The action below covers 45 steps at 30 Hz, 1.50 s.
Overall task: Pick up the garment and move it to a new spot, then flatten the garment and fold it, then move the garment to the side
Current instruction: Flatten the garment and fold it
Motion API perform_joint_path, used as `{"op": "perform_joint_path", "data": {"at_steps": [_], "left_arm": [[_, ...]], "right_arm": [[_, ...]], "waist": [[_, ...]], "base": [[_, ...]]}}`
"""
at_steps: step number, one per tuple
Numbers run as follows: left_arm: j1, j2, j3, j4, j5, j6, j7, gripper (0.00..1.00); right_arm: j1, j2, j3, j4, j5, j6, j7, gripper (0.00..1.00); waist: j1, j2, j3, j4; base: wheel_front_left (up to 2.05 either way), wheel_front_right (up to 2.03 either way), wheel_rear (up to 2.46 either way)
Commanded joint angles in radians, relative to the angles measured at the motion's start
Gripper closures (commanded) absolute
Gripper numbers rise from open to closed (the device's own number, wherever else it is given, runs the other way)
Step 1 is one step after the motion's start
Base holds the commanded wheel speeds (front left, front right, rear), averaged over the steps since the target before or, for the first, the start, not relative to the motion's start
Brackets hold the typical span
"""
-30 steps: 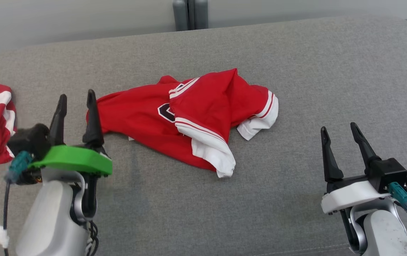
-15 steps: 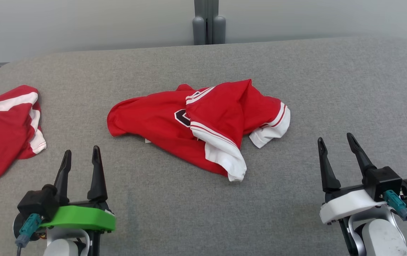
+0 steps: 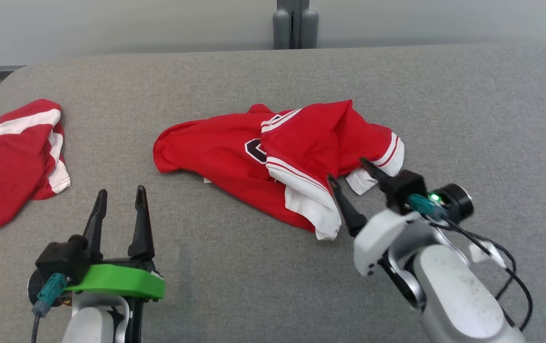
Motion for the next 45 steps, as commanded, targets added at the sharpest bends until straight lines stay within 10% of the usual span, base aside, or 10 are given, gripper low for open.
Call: {"op": "perform_joint_path", "data": {"at_steps": [1, 14, 15, 17, 23, 39, 40, 41, 45], "left_arm": [[-0.025, 0.000, -0.008, 0.003, -0.007, -0.006, 0.000, 0.00], [-0.063, 0.000, -0.097, 0.035, -0.057, -0.007, 0.000, 0.00], [-0.063, 0.001, -0.100, 0.036, -0.059, -0.007, 0.000, 0.00], [-0.063, 0.001, -0.104, 0.037, -0.061, -0.007, 0.000, 0.00], [-0.052, 0.001, -0.096, 0.035, -0.058, -0.004, 0.000, 0.00], [-0.029, 0.001, -0.087, 0.034, -0.036, -0.005, 0.000, 0.00], [-0.029, 0.001, -0.089, 0.035, -0.036, -0.006, 0.000, 0.00], [-0.030, 0.001, -0.091, 0.036, -0.036, -0.006, 0.000, 0.00], [-0.030, 0.001, -0.092, 0.037, -0.032, -0.006, 0.000, 0.00]], "right_arm": [[-0.065, -0.004, 0.051, 0.039, 0.020, -0.002, 0.039, 0.00], [-0.361, 0.014, 0.280, 0.481, 0.088, -0.002, 0.129, 0.00], [-0.374, 0.016, 0.281, 0.507, 0.091, -0.002, 0.118, 0.20], [-0.397, 0.019, 0.278, 0.545, 0.099, -0.002, 0.098, 1.00], [-0.443, 0.019, 0.173, 0.581, 0.153, -0.002, -0.028, 1.00], [-0.253, 0.014, -0.535, 0.599, 0.373, -0.001, -0.261, 1.00], [-0.236, 0.014, -0.562, 0.613, 0.356, -0.001, -0.263, 0.60], [-0.221, 0.014, -0.587, 0.628, 0.344, -0.001, -0.265, 0.00], [-0.186, 0.001, -0.639, 0.650, 0.216, -0.001, -0.272, 0.00]], "waist": [[0.0000, 0.0000, 0.011, 0.007], [0.0000, 0.0000, 0.012, 0.091], [0.0000, 0.0000, 0.011, 0.095], [0.0000, 0.0000, 0.010, 0.099], [0.0000, 0.0000, 0.006, 0.084], [0.0000, 0.0000, -0.018, -0.020], [0.0000, 0.0000, -0.017, -0.023], [0.0000, 0.0000, -0.017, -0.026], [0.0000, 0.0000, -0.018, -0.034]], "base": [[0.00, 0.00, 0.00], [0.00, 0.00, 0.00], [0.00, 0.00, 0.00], [0.00, 0.00, 0.00], [0.00, 0.00, 0.00], [0.00, 0.00, 0.00], [0.00, 0.00, 0.00], [0.00, 0.00, 0.00], [0.00, 0.00, 0.00]]}}
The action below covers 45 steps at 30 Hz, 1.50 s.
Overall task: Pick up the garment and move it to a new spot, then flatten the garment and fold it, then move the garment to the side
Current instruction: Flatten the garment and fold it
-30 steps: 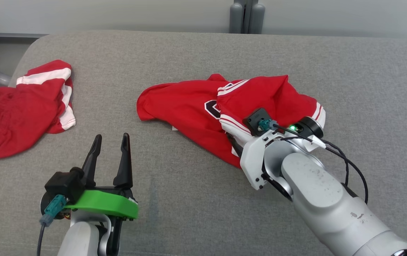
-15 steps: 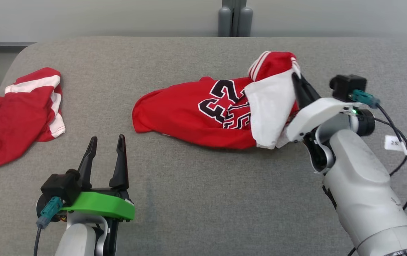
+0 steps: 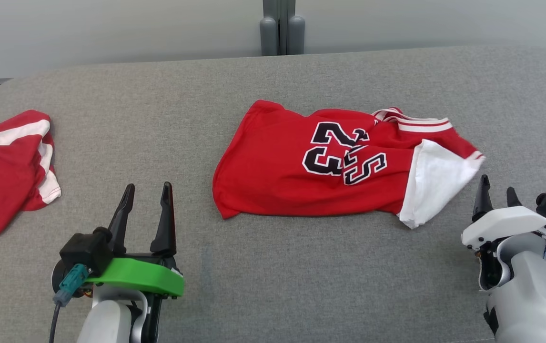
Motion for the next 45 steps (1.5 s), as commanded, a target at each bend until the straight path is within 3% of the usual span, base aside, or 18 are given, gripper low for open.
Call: {"op": "perform_joint_path", "data": {"at_steps": [1, 7, 13, 19, 27, 38, 39, 40, 41, 45], "left_arm": [[0.010, 0.003, 0.004, -0.001, 0.010, -0.004, 0.000, 0.00], [0.019, 0.003, 0.008, -0.003, 0.011, -0.004, 0.000, 0.00], [0.014, 0.003, 0.003, -0.006, 0.006, -0.005, 0.000, 0.00], [-0.011, 0.003, -0.004, -0.012, 0.006, -0.005, 0.000, 0.00], [-0.028, 0.002, -0.009, -0.016, 0.000, -0.005, 0.000, 0.00], [-0.023, 0.002, 0.004, -0.015, 0.013, -0.005, 0.000, 0.00], [-0.025, 0.002, 0.003, -0.014, 0.013, -0.005, 0.000, 0.00], [-0.027, 0.002, 0.002, -0.013, 0.014, -0.005, 0.000, 0.00], [-0.028, 0.002, 0.002, -0.012, 0.015, -0.005, 0.000, 0.00], [-0.027, 0.002, 0.006, -0.008, 0.015, -0.005, 0.000, 0.00]], "right_arm": [[0.008, -0.019, -0.005, -0.010, -0.056, -0.001, -0.006, 0.00], [-0.028, -0.007, -0.012, -0.111, -0.231, -0.001, 0.057, 0.00], [-0.069, 0.006, 0.126, -0.181, -0.231, -0.001, 0.247, 0.00], [-0.117, 0.008, 0.230, -0.136, -0.236, -0.001, 0.365, 0.00], [-0.143, 0.008, 0.191, -0.077, -0.349, -0.001, 0.383, 0.00], [-0.132, 0.009, 0.122, -0.047, -0.381, -0.001, 0.345, 0.00], [-0.136, 0.009, 0.121, -0.041, -0.379, -0.001, 0.341, 0.45], [-0.140, 0.008, 0.122, -0.036, -0.375, -0.001, 0.339, 0.66], [-0.145, 0.008, 0.125, -0.029, -0.372, -0.001, 0.336, 1.00], [-0.149, 0.008, 0.114, -0.020, -0.367, -0.001, 0.305, 1.00]], "waist": [[0.0000, -0.0001, -0.002, -0.004], [0.0000, -0.0001, -0.008, -0.009], [0.0000, -0.0001, 0.003, 0.004], [0.0000, -0.0001, 0.032, 0.029], [0.0000, -0.0001, 0.048, 0.050], [0.0000, -0.0001, 0.047, 0.026], [0.0000, -0.0001, 0.047, 0.026], [0.0000, -0.0001, 0.048, 0.026], [0.0000, -0.0001, 0.048, 0.025], [0.0000, -0.0001, 0.046, 0.021]], "base": [[0.00, 0.00, 0.00], [0.00, 0.00, 0.00], [0.00, 0.00, 0.00], [0.00, 0.00, 0.00], [0.00, 0.00, 0.00], [0.00, 0.00, 0.00], [0.00, 0.00, 0.00], [0.00, 0.00, 0.00], [0.00, 0.00, 0.00], [0.00, 0.00, 0.00]]}}
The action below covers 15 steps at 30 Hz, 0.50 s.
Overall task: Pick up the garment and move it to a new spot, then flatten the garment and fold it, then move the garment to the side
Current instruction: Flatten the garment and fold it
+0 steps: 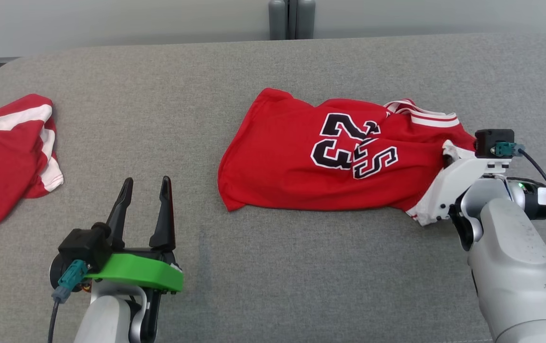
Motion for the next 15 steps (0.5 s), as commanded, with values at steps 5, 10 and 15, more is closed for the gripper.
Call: {"op": "perform_joint_path", "data": {"at_steps": [5, 10, 15], "left_arm": [[-0.001, 0.002, 0.011, 0.001, 0.003, -0.005, 0.000, 0.00], [0.012, 0.003, 0.015, 0.001, 0.006, -0.004, 0.000, 0.00], [0.018, 0.003, 0.019, 0.001, 0.011, -0.004, 0.000, 0.00]], "right_arm": [[0.055, -0.004, -0.100, -0.032, 0.050, -0.001, -0.066, 1.00], [0.149, -0.003, -0.175, -0.054, 0.161, -0.001, -0.112, 0.75], [0.243, -0.004, -0.224, -0.129, 0.145, -0.001, -0.172, 0.00]], "waist": [[0.0000, 0.0000, -0.011, -0.011], [0.0000, 0.0000, -0.017, -0.034], [0.0000, 0.0000, -0.024, -0.058]], "base": [[0.00, 0.00, 0.00], [0.00, 0.00, 0.00], [0.00, 0.00, 0.00]]}}
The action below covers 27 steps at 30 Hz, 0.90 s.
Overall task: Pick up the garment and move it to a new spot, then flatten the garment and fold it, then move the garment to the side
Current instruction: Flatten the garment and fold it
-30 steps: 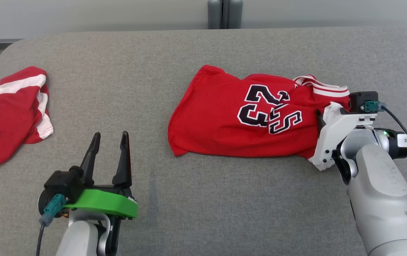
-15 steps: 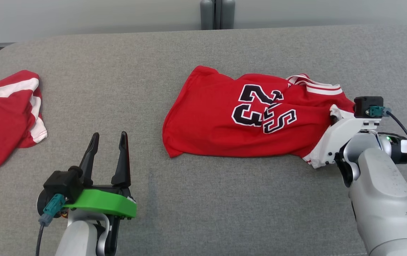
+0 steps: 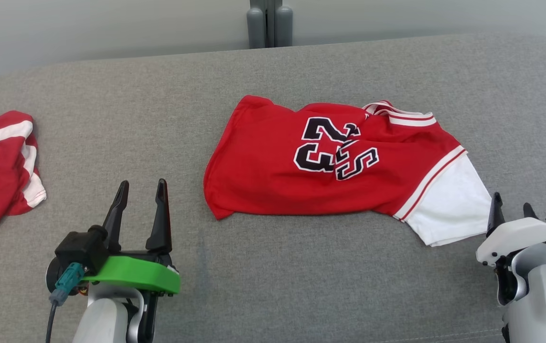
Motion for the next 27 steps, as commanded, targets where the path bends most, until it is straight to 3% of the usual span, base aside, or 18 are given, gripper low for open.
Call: {"op": "perform_joint_path", "data": {"at_steps": [1, 6, 13, 19, 27], "left_arm": [[0.010, 0.003, 0.004, 0.001, 0.004, -0.004, 0.000, 0.00], [0.018, 0.003, 0.011, 0.003, 0.008, -0.004, 0.000, 0.00], [0.037, 0.003, 0.003, 0.006, 0.003, -0.004, 0.000, 0.00], [0.049, 0.003, -0.008, 0.012, 0.016, -0.004, 0.000, 0.00], [0.061, 0.003, -0.019, 0.032, -0.004, -0.004, 0.000, 0.00]], "right_arm": [[0.023, -0.003, 0.010, -0.030, -0.007, -0.001, -0.021, 0.00], [0.108, -0.002, 0.126, -0.225, -0.076, -0.001, -0.121, 0.00], [0.272, -0.022, 0.354, -0.523, -0.158, -0.001, -0.159, 0.00], [0.326, -0.055, 0.457, -0.556, -0.109, -0.001, -0.161, 0.00], [0.328, -0.049, 0.465, -0.578, -0.053, -0.001, -0.161, 0.00]], "waist": [[0.0000, 0.0000, -0.005, -0.008], [0.0000, 0.0000, -0.017, -0.020], [0.0000, 0.0000, -0.043, -0.019], [0.0000, 0.0000, -0.061, -0.017], [0.0000, 0.0000, -0.073, -0.018]], "base": [[0.00, 0.00, 0.00], [0.00, 0.00, 0.00], [0.00, 0.00, 0.00], [0.00, 0.00, 0.00], [0.00, 0.00, 0.00]]}}
